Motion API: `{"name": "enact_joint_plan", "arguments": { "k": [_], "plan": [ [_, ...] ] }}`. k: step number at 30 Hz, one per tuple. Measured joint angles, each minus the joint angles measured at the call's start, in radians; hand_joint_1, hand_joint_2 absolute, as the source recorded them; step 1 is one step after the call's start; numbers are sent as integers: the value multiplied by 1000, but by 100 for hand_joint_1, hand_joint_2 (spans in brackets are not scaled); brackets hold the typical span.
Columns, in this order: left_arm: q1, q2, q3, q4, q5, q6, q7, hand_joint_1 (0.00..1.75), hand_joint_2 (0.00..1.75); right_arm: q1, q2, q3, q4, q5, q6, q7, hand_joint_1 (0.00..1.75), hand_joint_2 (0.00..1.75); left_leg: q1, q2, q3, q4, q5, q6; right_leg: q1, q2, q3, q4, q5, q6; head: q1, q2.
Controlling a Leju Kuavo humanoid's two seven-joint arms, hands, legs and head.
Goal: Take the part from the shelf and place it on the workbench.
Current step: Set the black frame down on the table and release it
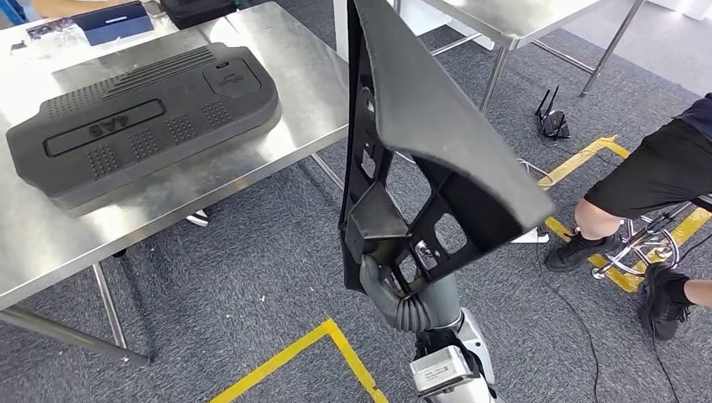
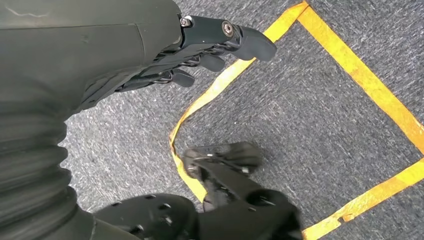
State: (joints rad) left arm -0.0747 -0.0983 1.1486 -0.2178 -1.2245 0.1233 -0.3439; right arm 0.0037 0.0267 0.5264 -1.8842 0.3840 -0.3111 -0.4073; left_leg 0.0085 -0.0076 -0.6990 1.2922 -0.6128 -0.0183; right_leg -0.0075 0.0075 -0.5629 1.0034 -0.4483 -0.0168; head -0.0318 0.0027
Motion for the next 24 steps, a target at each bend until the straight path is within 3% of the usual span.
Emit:
{"name": "enact_joint_plan", "arguments": {
  "k": [1,2,4,5,6,10,17,22,24],
  "plan": [
    [1,0,0,0,0,0,1,0,175,0,0,0,1,0,0,0,175,175,0,0,-4,-25,16,1,0,3,14,1,-9,2,0,0],
    [2,1,0,0,1,1,1,0,175,0,0,0,1,0,1,0,175,175,0,0,7,-76,57,4,1,5,29,1,-18,4,0,0],
    [3,1,1,0,6,3,-1,0,175,0,0,1,2,0,2,1,175,175,-1,0,33,-200,166,14,3,7,50,2,-38,11,0,0],
    [2,1,1,0,8,5,-3,0,175,0,0,3,3,0,2,2,175,175,-3,0,40,-238,202,19,6,9,53,4,-46,16,0,0],
    [2,1,1,0,10,7,-5,0,175,0,0,4,4,1,3,2,175,175,-6,-1,41,-256,220,24,8,10,50,5,-52,21,0,0],
    [-2,-1,1,0,9,13,-7,0,175,0,-2,7,5,4,4,4,175,175,-7,-5,40,-262,228,18,8,9,53,4,-57,24,-1,0],
    [-3,-2,1,0,3,17,-7,0,175,-1,-3,8,5,17,4,4,175,175,-8,-13,41,-264,216,30,7,4,56,-22,-63,29,-1,0],
    [-3,-5,1,0,2,19,-7,0,175,-1,-3,8,5,21,4,4,175,175,-8,-13,43,-264,216,32,7,4,58,-24,-61,33,-1,0],
    [-3,-4,1,0,2,20,-7,0,175,-1,-3,8,5,24,4,4,175,175,-12,-13,44,-261,212,38,5,4,60,-28,-60,40,-1,0]
  ]
}}
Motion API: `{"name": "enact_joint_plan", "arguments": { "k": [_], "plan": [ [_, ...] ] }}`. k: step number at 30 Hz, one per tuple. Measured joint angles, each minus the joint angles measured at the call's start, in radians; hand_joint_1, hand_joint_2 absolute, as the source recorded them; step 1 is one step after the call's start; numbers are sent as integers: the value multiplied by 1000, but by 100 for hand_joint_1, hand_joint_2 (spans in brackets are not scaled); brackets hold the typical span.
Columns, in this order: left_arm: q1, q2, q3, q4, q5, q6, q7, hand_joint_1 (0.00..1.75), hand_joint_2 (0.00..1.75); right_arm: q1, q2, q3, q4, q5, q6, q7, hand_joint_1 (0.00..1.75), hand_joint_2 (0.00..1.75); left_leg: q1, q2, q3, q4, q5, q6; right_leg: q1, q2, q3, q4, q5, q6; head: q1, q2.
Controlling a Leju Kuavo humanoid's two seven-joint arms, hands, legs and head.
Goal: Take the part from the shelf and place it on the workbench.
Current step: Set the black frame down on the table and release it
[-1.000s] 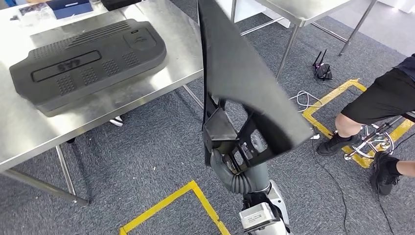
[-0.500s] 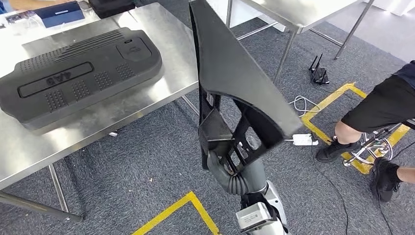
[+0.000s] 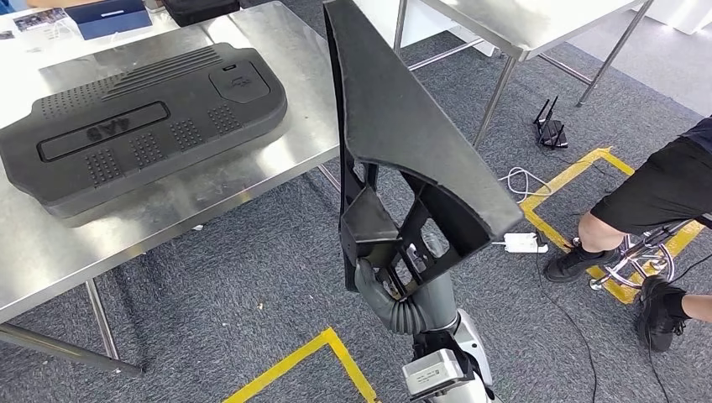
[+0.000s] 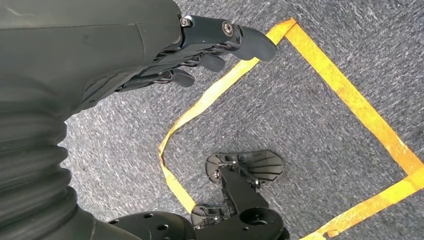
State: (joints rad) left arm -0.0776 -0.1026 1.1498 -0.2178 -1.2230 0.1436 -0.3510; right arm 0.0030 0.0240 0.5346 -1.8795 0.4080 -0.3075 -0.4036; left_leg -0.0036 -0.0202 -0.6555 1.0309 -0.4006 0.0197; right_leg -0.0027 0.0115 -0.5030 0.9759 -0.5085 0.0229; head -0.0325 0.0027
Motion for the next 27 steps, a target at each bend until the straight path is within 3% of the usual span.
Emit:
{"name": "enact_joint_plan", "arguments": {
  "k": [3,5,6,8,9,10,11,13,14,16,18,20,24,25,26,27],
  "plan": [
    [0,-1,0,0,-1,1,0,0,175,0,0,1,-1,6,0,0,175,175,0,0,9,-7,-3,15,-1,0,7,-1,-3,13,-1,0],
    [0,-3,0,0,-2,2,-1,0,175,-1,0,2,-1,8,0,0,175,175,8,1,25,-25,1,23,1,-1,-6,40,-23,13,0,0],
    [-1,-4,0,0,-2,2,-1,0,175,-1,0,2,-1,8,0,0,175,175,12,2,31,-31,3,26,0,-1,-30,90,-45,10,1,0],
    [-2,-4,0,0,-3,2,-2,0,175,-1,-2,2,0,10,0,-1,175,175,12,1,33,-32,2,28,-7,-1,-110,224,-95,8,1,0],
    [-2,-4,0,0,-3,2,-3,0,175,0,-3,2,0,11,0,-1,175,175,13,-1,33,-32,1,26,-11,-1,-145,274,-107,12,1,0],
    [-2,-4,0,0,-3,2,-3,0,175,0,-5,3,1,13,0,-1,175,175,14,-4,34,-32,-1,24,-17,-2,-163,290,-103,21,1,0],
    [-2,-5,0,0,-3,2,-3,0,175,1,-6,3,2,15,0,-1,175,175,16,-8,35,-31,-2,20,-22,-2,-160,265,-81,34,1,0],
    [-2,-5,0,0,-3,2,-4,0,175,1,-8,3,2,16,0,-1,175,175,21,-17,37,-26,-6,6,-33,0,-108,133,-13,61,1,0],
    [-2,-5,0,0,-3,2,-5,0,175,1,-9,3,3,17,0,-1,175,175,22,-22,37,-22,-9,-3,-35,2,-82,75,15,64,1,0],
    [-2,-5,0,-1,-3,1,-6,0,175,1,-9,4,4,18,0,-1,175,175,20,-28,37,-19,-12,-20,-31,3,-60,32,39,48,1,0],
    [1,-5,0,-1,-3,1,-6,0,175,1,-9,4,4,19,0,-1,175,175,22,-31,37,-21,-11,-32,-28,-1,-58,34,46,25,0,0],
    [2,-5,0,-1,-3,2,-6,0,175,1,-7,4,4,20,0,-1,175,175,24,-17,26,8,-31,-40,-31,-8,-55,32,47,10,-1,0],
    [1,-6,0,-1,-3,2,-6,0,175,1,-6,5,5,21,2,-1,175,175,25,11,-87,247,-141,-45,-24,-33,-45,31,40,-10,-2,0],
    [2,-6,0,-1,-3,2,-6,0,175,1,-6,5,6,22,2,-1,175,175,25,13,-104,277,-143,-45,-22,-40,-42,31,37,-13,-2,0],
    [3,-6,0,-1,-3,2,-6,0,175,1,-6,5,6,23,2,-1,175,175,25,15,-100,266,-125,-43,-20,-47,-36,31,34,-15,-2,0],
    [3,-6,0,-1,-3,2,-7,0,175,1,-6,5,7,23,2,-1,175,175,25,22,-75,215,-90,-41,-20,-55,-29,31,29,-15,-2,0]
  ]
}}
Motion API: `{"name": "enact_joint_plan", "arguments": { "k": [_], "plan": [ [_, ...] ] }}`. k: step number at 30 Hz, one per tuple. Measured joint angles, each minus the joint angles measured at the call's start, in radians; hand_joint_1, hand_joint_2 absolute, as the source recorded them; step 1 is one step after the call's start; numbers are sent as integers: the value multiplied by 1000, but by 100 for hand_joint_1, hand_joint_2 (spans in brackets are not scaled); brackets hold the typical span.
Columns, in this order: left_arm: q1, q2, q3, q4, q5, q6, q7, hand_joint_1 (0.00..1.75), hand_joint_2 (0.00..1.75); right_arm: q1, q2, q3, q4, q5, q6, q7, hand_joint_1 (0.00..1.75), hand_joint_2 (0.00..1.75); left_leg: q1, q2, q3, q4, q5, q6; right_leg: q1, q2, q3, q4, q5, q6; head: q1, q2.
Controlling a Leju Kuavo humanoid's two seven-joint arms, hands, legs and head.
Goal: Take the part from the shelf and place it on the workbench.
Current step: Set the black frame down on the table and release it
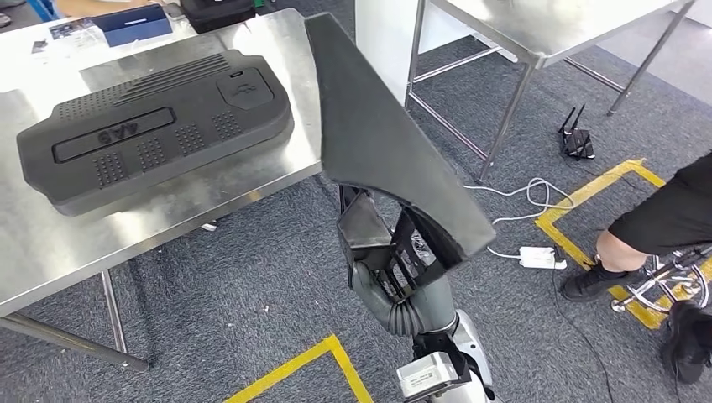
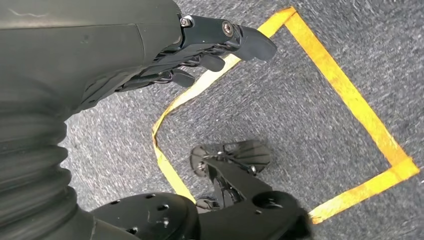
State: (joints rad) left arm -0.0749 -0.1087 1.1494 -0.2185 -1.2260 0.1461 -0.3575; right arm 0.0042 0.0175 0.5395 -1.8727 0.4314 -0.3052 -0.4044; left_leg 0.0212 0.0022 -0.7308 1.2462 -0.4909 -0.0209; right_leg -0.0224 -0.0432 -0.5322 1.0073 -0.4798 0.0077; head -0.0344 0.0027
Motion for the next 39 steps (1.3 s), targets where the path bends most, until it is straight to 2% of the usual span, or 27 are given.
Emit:
{"name": "enact_joint_plan", "arguments": {
  "k": [2,4,6,7,8,9,11,12,13,14,15,17,18,19,20,22,24,26,27,28,29,30,32,34,35,37,39],
  "plan": [
    [-1,0,0,0,0,0,0,0,175,0,0,0,0,1,0,0,175,175,-5,35,70,-136,61,5,5,-14,15,1,-12,7,0,0],
    [-6,-1,0,0,-1,0,-2,0,175,-1,0,0,0,2,0,0,175,175,-13,57,102,-202,72,11,13,-29,23,1,-22,17,0,0],
    [-8,-2,0,0,-1,0,-2,0,175,-2,-1,0,0,3,1,0,175,175,-17,39,99,-206,67,20,17,-47,26,-3,-27,25,0,0],
    [-8,-3,0,0,-1,0,-3,0,175,-2,-1,1,0,3,1,0,175,175,-16,27,98,-209,68,25,15,-46,25,0,-32,29,0,0],
    [-7,-3,0,0,-1,0,-3,0,175,-3,-1,1,0,4,1,0,175,175,-13,17,98,-211,70,32,14,-35,18,16,-42,30,0,0],
    [-8,-4,0,0,-1,0,-3,0,175,-3,-1,1,0,4,1,0,175,175,-11,7,99,-214,71,38,12,-15,-2,54,-61,30,1,0],
    [-10,-4,0,0,-1,-1,-4,0,175,-2,-3,1,0,5,1,0,175,175,-9,-14,98,-215,70,46,11,25,-73,188,-114,23,3,0],
    [-11,-4,0,0,-1,-2,-4,0,175,-1,-5,1,0,5,1,1,175,175,-9,-26,98,-214,70,47,11,33,-113,256,-134,23,4,0],
    [-11,-4,0,0,-1,-4,-4,0,175,-1,-7,1,1,5,1,1,175,175,-9,-39,98,-214,69,48,11,37,-141,296,-140,25,4,0],
    [-11,-4,0,0,-1,-5,-4,0,175,0,-8,1,1,5,1,1,175,175,-10,-51,99,-214,69,48,11,39,-150,296,-129,32,4,0],
    [-11,-5,0,0,-1,-6,-4,0,175,0,-9,1,1,5,1,1,175,175,-10,-64,100,-214,69,48,10,43,-138,253,-100,40,4,0],
    [-11,-6,0,0,-1,-8,-4,0,175,-1,-9,1,1,5,1,2,175,175,-11,-87,102,-213,69,45,9,70,-83,109,-30,50,4,0],
    [-11,-6,0,0,-1,-9,-5,0,175,-1,-9,1,1,5,1,2,175,175,-13,-97,102,-212,69,42,8,83,-59,53,-5,48,3,0],
    [-10,-7,0,0,-1,-9,-5,0,175,-1,-9,2,1,5,1,2,175,175,-15,-104,100,-212,70,38,9,92,-46,23,8,42,3,0],
    [-9,-7,0,0,-1,-8,-5,0,175,-1,-9,2,1,5,1,2,175,175,-16,-110,99,-214,72,32,11,92,-42,16,12,34,2,0],
    [-5,-6,0,0,-1,-8,-5,0,175,-2,-9,1,1,5,1,3,175,175,-14,-115,96,-215,73,21,8,77,-39,12,18,21,2,0],
    [-3,-5,0,0,-1,-8,-5,0,175,-2,-7,1,1,6,2,3,175,175,-15,-80,78,-173,45,11,1,59,-33,6,21,7,-2,0],
    [-4,-5,0,0,-1,-8,-5,0,175,-2,-6,1,1,7,2,3,175,175,-15,-29,22,-52,-19,3,1,38,-29,4,19,-3,-5,0],
    [-4,-5,0,0,-1,-8,-5,0,175,-1,-6,1,1,8,2,3,175,175,-13,-16,-10,15,-46,-1,3,27,-27,4,18,-5,-5,0],
    [-4,-6,0,0,-1,-8,-5,0,175,-1,-6,1,2,8,3,3,175,175,-11,-9,-32,59,-58,-3,4,17,-27,4,17,-6,-5,0],
    [-4,-6,0,0,-1,-8,-5,0,175,-1,-6,1,2,8,3,3,175,175,-9,-6,-36,66,-51,-4,4,7,-25,4,16,-6,-5,0],
    [-3,-5,0,0,-1,-8,-5,0,175,-1,-6,1,2,8,3,3,175,175,-8,-1,-17,31,-26,-4,4,-2,-23,4,14,-6,-5,0],
    [-4,-4,0,0,-1,-8,-5,0,175,-1,-6,1,3,8,3,3,175,175,-9,30,56,-102,32,-2,6,-18,-16,5,8,0,-5,0],
    [-7,-4,0,0,-1,-8,-5,0,175,-2,-6,1,3,8,3,4,175,175,-14,54,103,-191,56,7,15,-31,-11,7,2,11,-2,0],
    [-8,-5,0,0,-1,-8,-5,0,175,-3,-5,1,3,8,3,4,175,175,-18,55,107,-203,55,12,19,-39,-9,6,0,15,-1,0],
    [-8,-5,0,0,-1,-8,-5,0,175,-4,-5,1,3,8,3,4,175,175,-18,32,104,-207,58,25,19,-51,-8,3,-3,24,1,0],
    [-9,-5,0,0,-1,-8,-5,0,175,-4,-5,2,2,8,3,4,175,175,-14,12,103,-211,63,39,16,-24,-25,38,-25,30,2,0]
  ]
}}
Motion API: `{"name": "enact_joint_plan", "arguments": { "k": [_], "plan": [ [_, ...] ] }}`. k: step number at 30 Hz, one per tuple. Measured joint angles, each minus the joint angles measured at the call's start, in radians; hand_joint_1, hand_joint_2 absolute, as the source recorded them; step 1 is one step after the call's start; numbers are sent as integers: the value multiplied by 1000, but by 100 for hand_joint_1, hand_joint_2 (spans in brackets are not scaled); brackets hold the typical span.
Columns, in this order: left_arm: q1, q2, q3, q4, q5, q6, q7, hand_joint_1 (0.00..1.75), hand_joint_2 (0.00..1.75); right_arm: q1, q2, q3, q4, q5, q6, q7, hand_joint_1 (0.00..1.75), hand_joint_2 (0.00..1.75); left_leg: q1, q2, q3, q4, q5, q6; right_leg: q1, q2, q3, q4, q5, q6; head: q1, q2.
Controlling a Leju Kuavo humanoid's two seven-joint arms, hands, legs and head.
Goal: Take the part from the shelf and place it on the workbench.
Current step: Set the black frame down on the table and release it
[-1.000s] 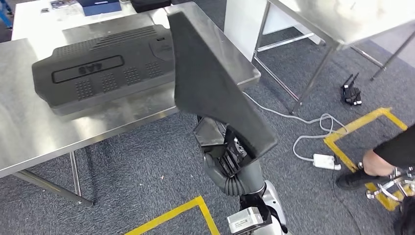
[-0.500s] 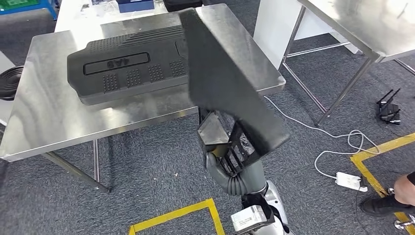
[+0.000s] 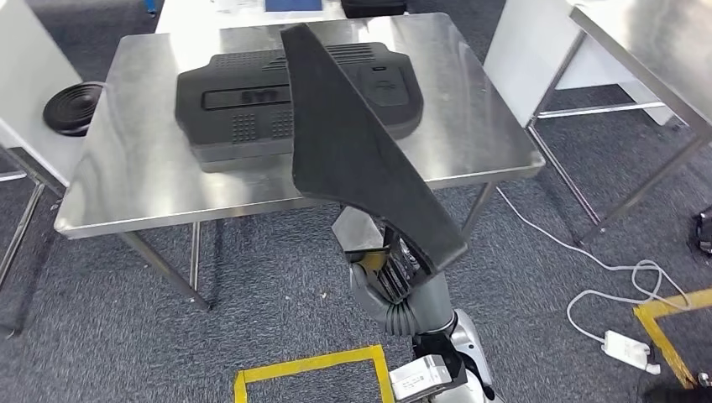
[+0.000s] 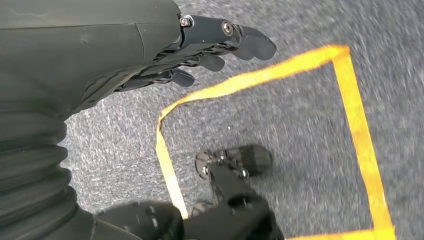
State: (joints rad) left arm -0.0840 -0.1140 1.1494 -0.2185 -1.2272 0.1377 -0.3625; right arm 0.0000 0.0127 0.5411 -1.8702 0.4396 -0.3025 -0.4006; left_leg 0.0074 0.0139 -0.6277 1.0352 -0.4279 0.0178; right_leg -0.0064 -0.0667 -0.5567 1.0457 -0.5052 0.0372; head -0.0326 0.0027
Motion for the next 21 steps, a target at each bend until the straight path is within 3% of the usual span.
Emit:
{"name": "enact_joint_plan", "arguments": {
  "k": [2,4,5,6,8,10,11,14,19,21],
  "plan": [
    [-2,0,0,0,0,0,0,0,175,0,-2,0,0,0,0,0,175,175,3,-21,-2,-2,3,10,-2,45,-56,116,-53,-5,2,0],
    [-3,0,0,0,0,0,0,0,175,1,-4,0,1,0,0,0,175,175,2,-44,-4,-1,4,15,-2,60,-122,243,-95,-7,2,0],
    [-3,0,0,0,0,0,0,0,175,1,-5,0,1,0,0,0,175,175,1,-57,-4,-1,5,15,-2,62,-137,263,-95,-3,2,0],
    [-3,0,0,0,0,0,0,0,175,1,-5,0,2,0,0,0,175,175,1,-68,-4,-1,5,16,-2,64,-131,241,-78,4,2,0],
    [-2,-2,0,0,0,0,0,0,175,0,-5,0,2,3,-1,2,175,175,1,-86,-3,-1,7,15,-2,70,-72,105,-18,14,3,0],
    [-1,-4,0,0,0,0,0,0,175,-1,-6,0,2,24,-7,11,175,175,-4,-97,-4,2,6,10,1,78,-23,-8,26,8,2,0],
    [1,-4,0,0,0,0,-1,0,175,-1,-6,0,2,47,-15,22,175,175,-7,-99,-5,3,4,11,2,81,-13,-30,34,3,2,0],
    [5,-3,0,0,1,-1,-2,0,175,-4,-18,-3,4,192,-42,96,175,175,-10,-94,-4,2,4,19,3,83,-7,-35,41,-2,1,0],
    [6,-3,0,0,1,-9,-11,0,175,-30,-95,-27,15,712,-69,334,175,175,-8,-89,0,-5,8,11,5,86,-8,-34,43,-7,1,0],
    [6,-3,0,0,2,-16,-15,0,175,-59,-135,-33,23,862,-44,401,175,175,-8,-88,0,-5,9,6,5,86,-8,-34,43,-7,1,0]
  ]
}}
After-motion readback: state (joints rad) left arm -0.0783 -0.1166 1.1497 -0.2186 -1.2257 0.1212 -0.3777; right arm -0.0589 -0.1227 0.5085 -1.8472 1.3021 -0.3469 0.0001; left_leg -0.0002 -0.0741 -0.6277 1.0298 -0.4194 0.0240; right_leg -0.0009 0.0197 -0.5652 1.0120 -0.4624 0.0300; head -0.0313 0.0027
